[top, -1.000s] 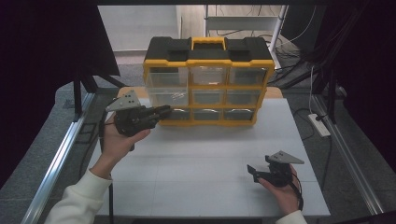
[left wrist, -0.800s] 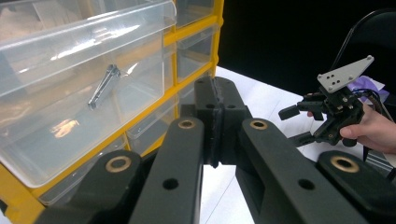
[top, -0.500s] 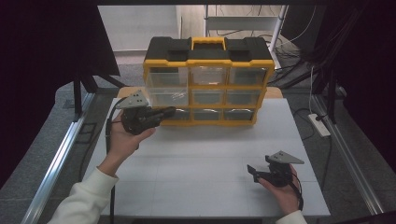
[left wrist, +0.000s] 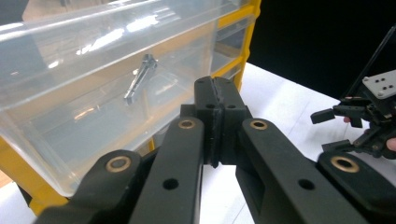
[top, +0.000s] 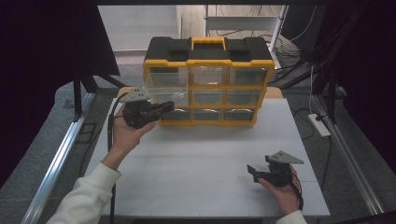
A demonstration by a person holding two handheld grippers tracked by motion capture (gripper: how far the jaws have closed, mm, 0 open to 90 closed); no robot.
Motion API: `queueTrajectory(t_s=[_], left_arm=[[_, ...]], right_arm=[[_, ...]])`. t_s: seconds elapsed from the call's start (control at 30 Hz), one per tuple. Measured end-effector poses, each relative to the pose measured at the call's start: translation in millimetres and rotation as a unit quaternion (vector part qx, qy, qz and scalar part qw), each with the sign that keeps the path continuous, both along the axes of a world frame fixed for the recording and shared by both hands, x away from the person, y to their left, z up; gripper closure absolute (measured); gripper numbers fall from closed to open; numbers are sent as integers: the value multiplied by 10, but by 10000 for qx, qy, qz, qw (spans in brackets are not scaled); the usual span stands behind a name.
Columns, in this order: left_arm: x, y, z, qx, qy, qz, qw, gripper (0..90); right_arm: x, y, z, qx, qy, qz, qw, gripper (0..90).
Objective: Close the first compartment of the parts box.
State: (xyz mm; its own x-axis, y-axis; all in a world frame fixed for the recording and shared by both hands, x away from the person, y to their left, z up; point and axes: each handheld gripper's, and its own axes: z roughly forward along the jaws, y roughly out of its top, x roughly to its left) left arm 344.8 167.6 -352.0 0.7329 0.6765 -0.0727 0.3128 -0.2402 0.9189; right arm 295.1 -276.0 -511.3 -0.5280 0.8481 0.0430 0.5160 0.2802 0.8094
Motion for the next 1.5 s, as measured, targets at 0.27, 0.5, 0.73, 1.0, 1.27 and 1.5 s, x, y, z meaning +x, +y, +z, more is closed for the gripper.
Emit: queueTrajectory(t_s=[0.27,0.5,0.73,1.0,1.27,1.5], left_arm=[[46,-26,18,26,10,25,10000,893],[88,-19,17,31,39,88,9999,893],[117,-16,13,35,54,129,9999,893],[141,-14,10,44,64,147,9999,894],[151,-30,14,70,47,150,9999,894],[168,-35,14,70,37,160,9998,894]], right_arm=[[0,0,-1,1,2,3,10000,157],[2,-1,-2,17,2,10,10000,157],[4,-1,-4,14,2,8,10000,157],[3,-3,-2,-5,0,2,10000,157],[2,-1,-2,3,2,-3,10000,157],[4,-5,-4,-8,0,7,10000,157]])
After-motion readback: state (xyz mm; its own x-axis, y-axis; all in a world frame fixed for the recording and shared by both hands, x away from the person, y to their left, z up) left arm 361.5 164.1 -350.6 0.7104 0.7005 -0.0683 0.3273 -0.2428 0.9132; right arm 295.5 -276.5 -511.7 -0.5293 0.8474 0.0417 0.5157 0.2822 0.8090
